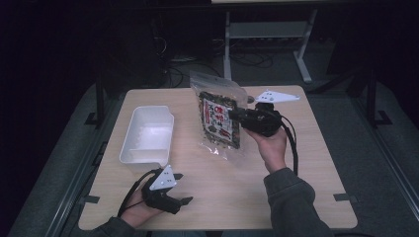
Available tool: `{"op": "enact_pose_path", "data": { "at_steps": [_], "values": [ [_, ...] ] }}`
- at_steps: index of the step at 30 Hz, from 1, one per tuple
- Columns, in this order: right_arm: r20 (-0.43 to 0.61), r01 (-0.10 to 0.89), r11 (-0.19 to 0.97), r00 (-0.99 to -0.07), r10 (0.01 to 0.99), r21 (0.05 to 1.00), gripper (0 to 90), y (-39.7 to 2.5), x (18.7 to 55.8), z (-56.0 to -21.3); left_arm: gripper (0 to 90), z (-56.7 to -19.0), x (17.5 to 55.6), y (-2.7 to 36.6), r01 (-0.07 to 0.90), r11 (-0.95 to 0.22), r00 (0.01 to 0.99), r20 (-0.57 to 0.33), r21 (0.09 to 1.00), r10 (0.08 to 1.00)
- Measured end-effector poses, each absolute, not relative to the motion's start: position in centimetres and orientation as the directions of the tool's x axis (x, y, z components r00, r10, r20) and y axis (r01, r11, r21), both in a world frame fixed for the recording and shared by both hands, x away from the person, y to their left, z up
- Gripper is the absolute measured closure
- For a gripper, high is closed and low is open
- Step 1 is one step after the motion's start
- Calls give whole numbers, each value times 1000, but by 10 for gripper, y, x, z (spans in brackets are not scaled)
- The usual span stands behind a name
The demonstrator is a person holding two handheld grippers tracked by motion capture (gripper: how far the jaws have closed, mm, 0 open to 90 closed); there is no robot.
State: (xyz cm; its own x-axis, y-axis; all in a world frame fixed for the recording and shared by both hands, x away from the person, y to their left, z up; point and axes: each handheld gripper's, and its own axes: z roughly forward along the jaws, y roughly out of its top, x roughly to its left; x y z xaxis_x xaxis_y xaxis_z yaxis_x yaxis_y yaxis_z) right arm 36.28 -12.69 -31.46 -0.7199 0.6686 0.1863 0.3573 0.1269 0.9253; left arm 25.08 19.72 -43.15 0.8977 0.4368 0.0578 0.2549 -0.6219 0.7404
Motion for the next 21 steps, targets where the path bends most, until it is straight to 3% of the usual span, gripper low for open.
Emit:
{"op": "enact_pose_path", "data": {
  "at_steps": [21],
  "values": [
    [173,322,99,-713,679,941,752,-69,381,-297,199,-430,242,217,252,-622,895,66,741,442]
  ]
}}
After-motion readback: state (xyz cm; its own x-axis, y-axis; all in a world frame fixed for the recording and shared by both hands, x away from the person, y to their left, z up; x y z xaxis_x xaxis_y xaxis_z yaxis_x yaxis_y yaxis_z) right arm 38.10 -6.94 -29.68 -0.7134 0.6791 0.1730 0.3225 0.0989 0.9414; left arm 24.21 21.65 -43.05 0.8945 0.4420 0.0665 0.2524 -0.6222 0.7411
